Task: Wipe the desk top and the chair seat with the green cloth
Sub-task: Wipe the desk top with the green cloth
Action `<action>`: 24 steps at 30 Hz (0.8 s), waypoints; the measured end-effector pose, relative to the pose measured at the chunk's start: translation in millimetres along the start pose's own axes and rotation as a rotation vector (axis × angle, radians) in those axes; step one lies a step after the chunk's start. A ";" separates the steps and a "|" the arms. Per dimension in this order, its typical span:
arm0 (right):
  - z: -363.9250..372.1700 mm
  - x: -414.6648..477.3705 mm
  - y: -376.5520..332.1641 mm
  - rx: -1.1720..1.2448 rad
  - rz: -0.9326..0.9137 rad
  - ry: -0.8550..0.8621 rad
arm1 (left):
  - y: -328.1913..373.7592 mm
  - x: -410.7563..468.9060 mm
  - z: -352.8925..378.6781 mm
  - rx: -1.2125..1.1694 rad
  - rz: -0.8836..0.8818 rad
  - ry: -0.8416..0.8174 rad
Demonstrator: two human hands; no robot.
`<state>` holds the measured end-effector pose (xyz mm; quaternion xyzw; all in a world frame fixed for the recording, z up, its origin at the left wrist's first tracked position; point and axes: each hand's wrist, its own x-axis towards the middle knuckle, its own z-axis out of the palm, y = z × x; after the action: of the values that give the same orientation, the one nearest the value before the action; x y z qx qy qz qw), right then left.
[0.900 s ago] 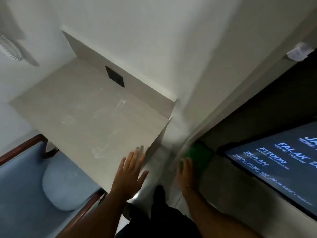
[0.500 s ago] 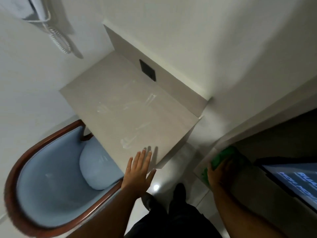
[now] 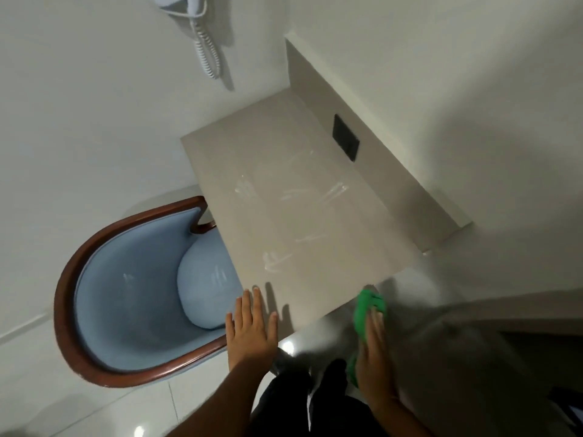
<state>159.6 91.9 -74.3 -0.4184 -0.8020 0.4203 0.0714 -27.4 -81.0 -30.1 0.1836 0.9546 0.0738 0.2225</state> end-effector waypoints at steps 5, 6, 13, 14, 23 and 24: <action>69.1 48.8 -77.5 -0.158 -0.413 -0.304 | -9.9 1.8 19.2 -0.200 -0.101 0.113; 86.0 59.7 -89.9 -0.227 -0.479 -0.392 | -13.2 4.2 23.7 -0.220 -0.097 0.116; 167.8 120.8 -140.1 -0.691 -0.897 -0.514 | -30.0 18.8 41.4 -0.274 -0.126 0.139; 174.9 133.5 -149.0 -0.675 -0.893 -0.497 | -31.4 23.1 43.1 -0.288 -0.134 0.144; 85.8 301.5 -126.3 -0.772 -0.265 -0.019 | -9.0 73.0 57.6 -0.277 -0.112 0.213; 61.5 309.7 -108.4 -0.764 -0.167 0.029 | -8.4 76.7 58.0 -0.271 -0.125 0.222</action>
<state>-133.3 248.4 -107.3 -0.3543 -0.9308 0.0780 -0.0442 -67.8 -55.9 -114.0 0.0829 0.9642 0.2075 0.1428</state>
